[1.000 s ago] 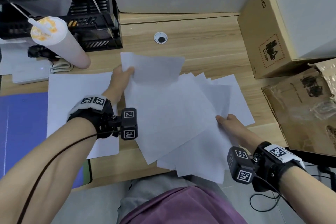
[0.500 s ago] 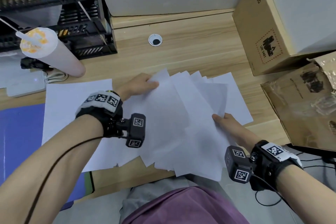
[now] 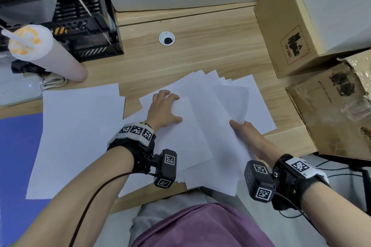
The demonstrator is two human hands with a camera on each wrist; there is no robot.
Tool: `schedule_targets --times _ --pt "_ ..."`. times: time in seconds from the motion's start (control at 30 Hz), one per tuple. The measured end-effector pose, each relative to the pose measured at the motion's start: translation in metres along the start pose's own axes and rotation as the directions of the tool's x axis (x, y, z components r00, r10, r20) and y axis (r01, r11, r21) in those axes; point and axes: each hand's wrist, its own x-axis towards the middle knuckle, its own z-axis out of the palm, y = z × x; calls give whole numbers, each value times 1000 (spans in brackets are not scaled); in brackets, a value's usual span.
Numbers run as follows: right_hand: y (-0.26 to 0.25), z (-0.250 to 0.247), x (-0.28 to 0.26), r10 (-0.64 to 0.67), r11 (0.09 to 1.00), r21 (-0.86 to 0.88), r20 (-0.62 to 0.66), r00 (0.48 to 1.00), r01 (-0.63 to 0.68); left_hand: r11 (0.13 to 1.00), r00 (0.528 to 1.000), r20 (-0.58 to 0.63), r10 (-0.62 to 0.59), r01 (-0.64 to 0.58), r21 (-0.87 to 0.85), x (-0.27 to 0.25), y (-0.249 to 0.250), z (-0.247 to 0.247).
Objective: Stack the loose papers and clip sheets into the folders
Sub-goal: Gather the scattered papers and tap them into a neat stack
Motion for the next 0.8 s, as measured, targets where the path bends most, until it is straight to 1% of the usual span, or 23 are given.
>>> schedule_targets --times 0.1,0.2,0.27,0.33,0.37,0.43,0.47,0.53,0.6,0.63,0.7,0.77,0.8 --pt "2 0 1 7 1000 31 -3 1000 -6 993 1000 -19 17 -14 119 -3 0 5" --pt "3 0 1 13 1000 22 -5 1000 -13 978 1000 -21 -10 14 209 -3 2 7" --pt "4 0 1 20 1000 10 -1 1000 -19 970 999 -19 -32 36 240 -3 4 7" --pt "3 -1 0 26 1000 9 4 1000 -26 978 998 -4 -58 58 202 -2 4 5" --pt "3 -1 0 28 1000 6 8 1000 -28 987 998 7 -62 60 149 -2 4 3" --pt "4 -3 0 32 999 -5 4 999 -32 999 999 24 -36 35 33 -1 3 0" --pt "5 -4 0 32 999 -6 -6 999 -32 1000 999 33 -9 9 3 -1 3 -3" --pt "8 -7 2 42 999 3 -18 999 -42 999 997 67 33 -31 -37 -1 3 -12" --pt "11 -8 2 53 999 13 -7 999 -53 998 995 91 31 -25 -61 -1 3 -23" --pt "13 -9 3 67 998 10 -5 998 -67 997 997 75 36 -30 -77 1 3 -28" --pt "13 -10 6 88 996 24 -21 996 -88 994 999 -9 31 -32 -106 6 2 -39" --pt "8 -7 4 74 997 13 -27 997 -73 990 996 -84 19 -31 -139 4 1 -49" --pt "4 -5 3 61 998 -8 -27 998 -61 987 995 -103 2 -19 -160 1 1 -56"
